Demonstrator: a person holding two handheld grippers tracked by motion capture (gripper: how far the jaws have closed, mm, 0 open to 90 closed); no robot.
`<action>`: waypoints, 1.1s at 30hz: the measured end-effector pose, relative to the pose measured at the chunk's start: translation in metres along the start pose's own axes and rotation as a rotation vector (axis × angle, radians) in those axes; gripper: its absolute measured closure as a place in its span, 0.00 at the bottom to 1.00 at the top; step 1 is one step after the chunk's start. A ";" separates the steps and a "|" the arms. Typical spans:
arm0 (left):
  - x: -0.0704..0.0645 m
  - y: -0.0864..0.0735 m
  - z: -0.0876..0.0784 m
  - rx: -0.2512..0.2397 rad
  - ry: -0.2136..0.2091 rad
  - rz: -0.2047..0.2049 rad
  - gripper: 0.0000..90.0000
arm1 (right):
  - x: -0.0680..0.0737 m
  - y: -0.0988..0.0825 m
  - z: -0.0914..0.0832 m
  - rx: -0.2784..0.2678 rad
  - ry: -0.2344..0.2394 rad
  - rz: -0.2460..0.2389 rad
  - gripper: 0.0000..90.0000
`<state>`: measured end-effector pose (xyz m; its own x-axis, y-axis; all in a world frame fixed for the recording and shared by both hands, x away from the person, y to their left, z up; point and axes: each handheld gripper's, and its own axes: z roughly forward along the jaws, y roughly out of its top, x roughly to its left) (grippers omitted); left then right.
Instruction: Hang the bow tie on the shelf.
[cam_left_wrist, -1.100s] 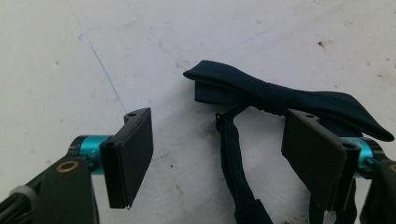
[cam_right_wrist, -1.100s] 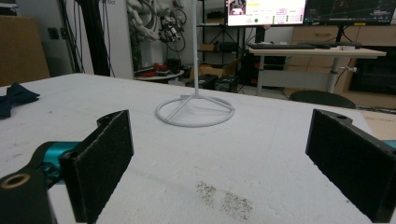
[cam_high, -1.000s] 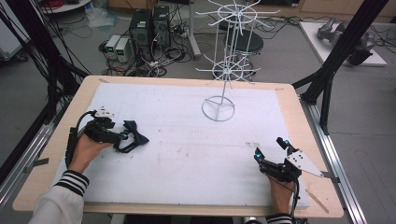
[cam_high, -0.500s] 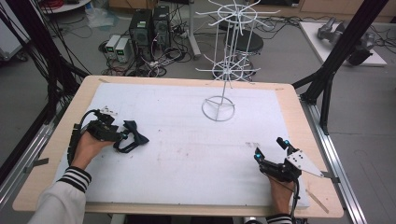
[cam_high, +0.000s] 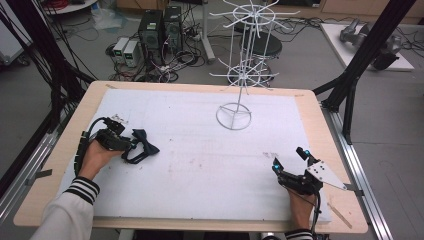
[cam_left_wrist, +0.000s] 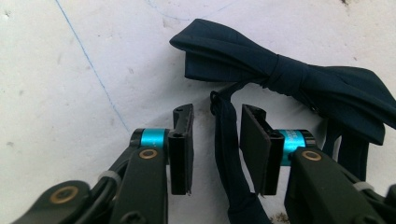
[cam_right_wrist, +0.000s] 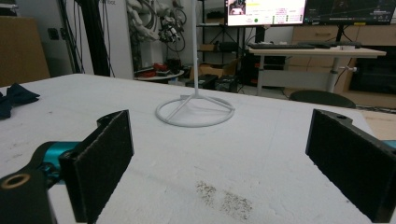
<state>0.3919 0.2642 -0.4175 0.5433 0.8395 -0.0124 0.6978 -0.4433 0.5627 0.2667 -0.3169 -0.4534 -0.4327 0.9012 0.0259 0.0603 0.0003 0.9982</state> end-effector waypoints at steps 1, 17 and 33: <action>0.000 0.000 0.000 0.000 0.000 0.000 0.75 | 0.000 0.000 0.000 0.000 0.000 -0.001 0.07; -0.003 0.001 -0.001 -0.013 -0.061 0.002 0.97 | 0.000 0.000 0.000 0.001 -0.002 0.000 0.07; -0.010 0.005 -0.019 -0.216 -0.100 0.060 0.97 | 0.000 0.000 0.000 0.002 -0.002 0.002 0.07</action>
<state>0.3813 0.2593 -0.3991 0.6315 0.7738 -0.0495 0.5530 -0.4047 0.7283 0.2669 -0.3169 -0.4533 -0.4311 0.9019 0.0277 0.0627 -0.0007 0.9980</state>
